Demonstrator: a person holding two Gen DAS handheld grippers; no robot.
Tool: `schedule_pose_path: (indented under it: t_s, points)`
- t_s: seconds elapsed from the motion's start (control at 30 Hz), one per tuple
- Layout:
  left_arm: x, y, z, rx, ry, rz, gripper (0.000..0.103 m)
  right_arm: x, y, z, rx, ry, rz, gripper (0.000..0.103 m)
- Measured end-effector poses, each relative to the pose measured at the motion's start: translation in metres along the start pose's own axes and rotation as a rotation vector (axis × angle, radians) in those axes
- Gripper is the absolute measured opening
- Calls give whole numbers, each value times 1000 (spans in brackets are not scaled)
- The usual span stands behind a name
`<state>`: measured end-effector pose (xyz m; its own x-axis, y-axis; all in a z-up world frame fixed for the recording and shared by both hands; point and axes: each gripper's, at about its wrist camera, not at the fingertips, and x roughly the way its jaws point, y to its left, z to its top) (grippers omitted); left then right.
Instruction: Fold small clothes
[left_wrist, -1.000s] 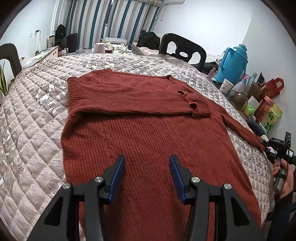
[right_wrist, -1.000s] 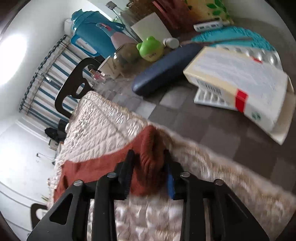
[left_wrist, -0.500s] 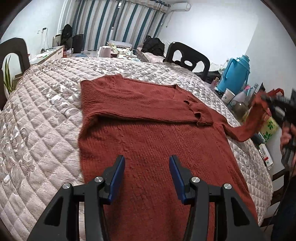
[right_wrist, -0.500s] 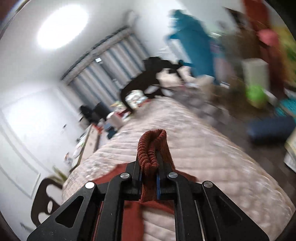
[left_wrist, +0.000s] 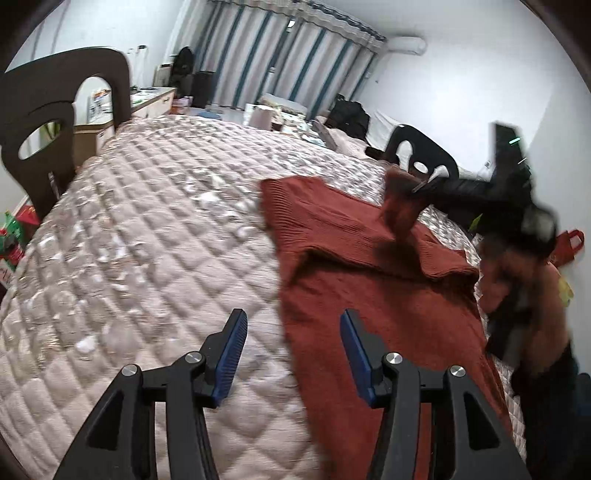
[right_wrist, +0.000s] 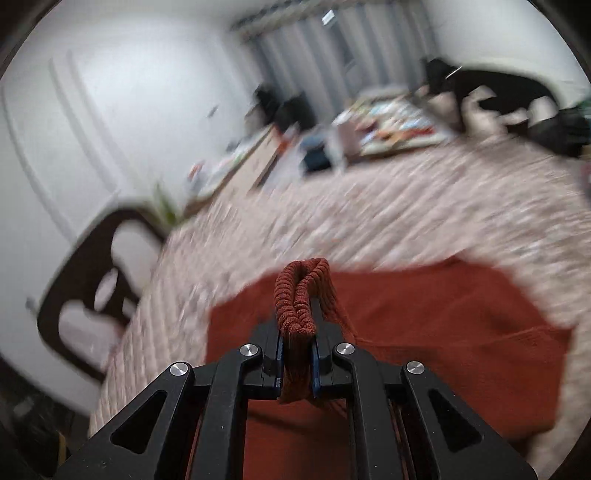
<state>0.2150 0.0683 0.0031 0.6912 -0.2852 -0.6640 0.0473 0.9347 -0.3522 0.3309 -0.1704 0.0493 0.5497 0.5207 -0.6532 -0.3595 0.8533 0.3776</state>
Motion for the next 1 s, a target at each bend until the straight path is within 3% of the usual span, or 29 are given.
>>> schedule_pose_path:
  t_s: [0.07,0.13,0.2,0.33,0.4,0.57,0.67,0.83,0.87,0.9,0.97,1.0]
  points:
    - [-2,9,0,-11,0,11,55,29,10,-14,-32,96,40,13]
    - [-3,14,2,-16,-3,18,55,45,16,-27,-60,143,73,23]
    - [-2,15,5,-13,-9,23,55,30,16,-25,-56,107,146,39]
    - [7,9,19,-10,-8,-6,55,-22,3,-14,-16,-26,219,39]
    - [13,-1,28,16,-9,-30,56,-48,-13,-10,10,-84,200,39]
    - [43,-28,57,61,10,-96,61,-91,-71,-26,105,-154,22,39]
    - [73,-37,69,52,73,-125,64,-103,-102,-44,186,-162,-24,39]
    - [118,-40,77,-1,165,-106,61,-125,-138,-64,273,-164,-52,39]
    - [123,-42,78,-6,174,-115,50,-128,-143,-67,279,-161,-54,39]
    - [126,-43,79,-6,181,-121,32,-129,-145,-70,281,-160,-53,39]
    - [129,-50,83,0,190,-130,15,-132,-148,-75,275,-160,-50,39]
    - [128,-54,85,11,174,-132,14,-133,-149,-77,273,-155,-44,39]
